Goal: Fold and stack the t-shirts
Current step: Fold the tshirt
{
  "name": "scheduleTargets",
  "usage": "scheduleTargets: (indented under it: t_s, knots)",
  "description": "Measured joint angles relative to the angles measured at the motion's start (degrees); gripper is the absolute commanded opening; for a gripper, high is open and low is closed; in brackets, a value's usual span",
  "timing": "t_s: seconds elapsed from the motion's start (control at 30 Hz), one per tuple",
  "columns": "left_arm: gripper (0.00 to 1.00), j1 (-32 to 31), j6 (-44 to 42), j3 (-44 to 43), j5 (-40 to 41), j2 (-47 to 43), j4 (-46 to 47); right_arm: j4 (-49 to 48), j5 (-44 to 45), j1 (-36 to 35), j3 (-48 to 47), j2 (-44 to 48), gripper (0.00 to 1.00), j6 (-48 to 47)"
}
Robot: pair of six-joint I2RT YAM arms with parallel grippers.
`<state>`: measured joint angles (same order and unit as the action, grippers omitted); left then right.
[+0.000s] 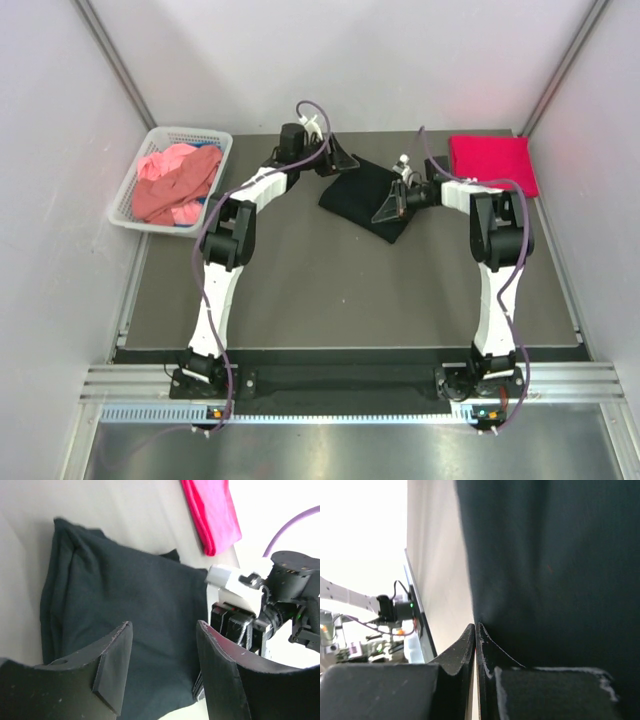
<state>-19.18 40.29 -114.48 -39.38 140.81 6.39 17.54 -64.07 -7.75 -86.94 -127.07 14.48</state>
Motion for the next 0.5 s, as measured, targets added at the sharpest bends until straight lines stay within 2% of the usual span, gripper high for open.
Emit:
scheduleTargets:
  t_s: [0.13,0.33,0.5]
  knots:
    - [0.58,-0.09,-1.33,1.18,-0.33,0.44,-0.59,1.64,-0.72,0.0,3.39,-0.39,0.0,-2.19]
    - [0.58,1.09,-3.45,0.26,-1.36,3.87,-3.32,4.59,-1.51,0.04,3.19,-1.16,0.0,-4.31]
    - [0.59,3.15,-6.54,-0.74,-1.07,3.37,-7.76,5.66,-1.07,-0.02,2.01,-0.42,0.0,-3.76]
